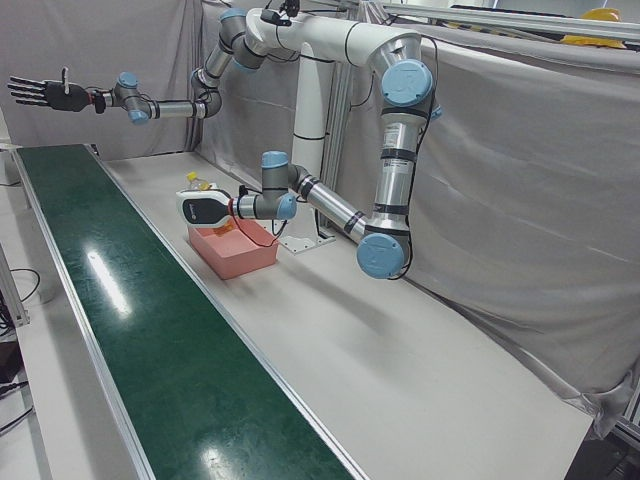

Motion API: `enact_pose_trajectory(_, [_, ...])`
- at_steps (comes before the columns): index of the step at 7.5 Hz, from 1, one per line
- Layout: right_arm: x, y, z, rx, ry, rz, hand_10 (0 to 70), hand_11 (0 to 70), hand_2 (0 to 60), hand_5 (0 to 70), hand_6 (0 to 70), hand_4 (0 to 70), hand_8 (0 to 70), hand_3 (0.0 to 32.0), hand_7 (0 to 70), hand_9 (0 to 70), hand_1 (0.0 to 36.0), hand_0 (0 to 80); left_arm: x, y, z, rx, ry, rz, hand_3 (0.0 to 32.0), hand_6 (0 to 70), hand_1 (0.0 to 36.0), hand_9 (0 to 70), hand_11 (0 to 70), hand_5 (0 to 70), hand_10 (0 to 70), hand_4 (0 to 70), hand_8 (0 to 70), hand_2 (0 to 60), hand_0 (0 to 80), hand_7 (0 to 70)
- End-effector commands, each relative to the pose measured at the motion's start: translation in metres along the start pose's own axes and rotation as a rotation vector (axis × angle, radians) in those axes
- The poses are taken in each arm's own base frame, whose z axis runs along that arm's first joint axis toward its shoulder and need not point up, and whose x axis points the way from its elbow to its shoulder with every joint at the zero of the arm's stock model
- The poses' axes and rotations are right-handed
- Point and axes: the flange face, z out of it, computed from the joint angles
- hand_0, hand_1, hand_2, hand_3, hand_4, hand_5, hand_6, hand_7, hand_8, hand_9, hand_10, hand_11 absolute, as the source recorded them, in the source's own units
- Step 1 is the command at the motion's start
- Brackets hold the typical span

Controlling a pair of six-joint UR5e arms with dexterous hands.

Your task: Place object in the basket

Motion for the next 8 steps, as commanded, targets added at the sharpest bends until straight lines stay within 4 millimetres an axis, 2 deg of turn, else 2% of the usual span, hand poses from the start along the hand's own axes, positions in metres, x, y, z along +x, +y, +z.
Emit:
enact_pose_trajectory(1, [0.0,-0.001,0.0,0.002,0.0,0.0,0.0,0.0,0.0,0.0,0.0,0.0,0.0,0.0,0.0,0.0,0.0,0.0,-0.117,0.045,-0.001,-0.061,-0.172,0.022,0.0,59.3,26.0,70.0,70.0,70.0,52.5,70.0,70.0,60.0,56.8,61.4])
enact_pose_trajectory(2, [0.0,-0.001,0.0,0.002,0.0,0.0,0.0,0.0,0.0,0.0,0.0,0.0,0.0,0.0,0.0,0.0,0.0,0.0,-0.128,0.049,-0.003,-0.053,-0.171,0.014,0.0,58.8,26.1,70.0,70.0,70.0,51.8,70.0,70.0,60.0,57.3,60.7])
enact_pose_trajectory(3, [0.0,0.0,0.0,0.0,0.0,0.0,0.0,0.0,0.0,0.0,0.0,0.0,0.0,0.0,0.0,0.0,0.0,0.0,-0.13,0.049,-0.004,-0.049,-0.173,0.013,0.0,57.2,24.8,70.0,70.0,70.0,50.0,70.0,70.0,60.0,57.2,58.1])
enact_pose_trajectory(4, [0.0,0.0,0.0,0.0,0.0,0.0,0.0,0.0,0.0,0.0,0.0,0.0,0.0,0.0,0.0,0.0,0.0,0.0,-0.132,0.045,-0.008,-0.016,-0.195,0.026,0.0,52.4,21.5,70.0,65.2,70.0,46.1,70.0,65.7,60.0,57.7,52.4])
enact_pose_trajectory(5, [0.0,-0.001,0.0,0.002,0.0,0.0,0.0,0.0,0.0,0.0,0.0,0.0,0.0,0.0,0.0,0.0,0.0,0.0,-0.134,0.042,-0.01,0.001,-0.207,0.033,0.0,29.6,12.9,57.2,52.1,70.0,36.5,69.1,43.2,9.0,59.5,34.1])
enact_pose_trajectory(6, [0.0,0.0,0.0,0.0,0.0,0.0,0.0,0.0,0.0,0.0,0.0,0.0,0.0,0.0,0.0,0.0,0.0,0.0,-0.133,0.04,-0.014,0.02,-0.218,0.041,0.0,9.2,11.6,28.9,38.0,53.6,25.1,35.3,19.8,0.0,60.2,17.9])
enact_pose_trajectory(7, [0.0,0.0,0.0,0.0,0.0,0.0,0.0,0.0,0.0,0.0,0.0,0.0,0.0,0.0,0.0,0.0,0.0,0.0,-0.136,0.038,-0.016,0.022,-0.224,0.041,0.0,2.1,12.3,13.3,27.6,49.8,17.7,16.8,9.0,0.0,58.3,9.7])
enact_pose_trajectory(8, [0.0,0.0,0.0,0.0,0.0,0.0,0.0,0.0,0.0,0.0,0.0,0.0,0.0,0.0,0.0,0.0,0.0,0.0,-0.136,0.04,-0.015,0.018,-0.224,0.039,0.0,0.0,13.8,10.1,21.8,42.8,13.5,9.2,7.1,0.0,58.2,6.5])
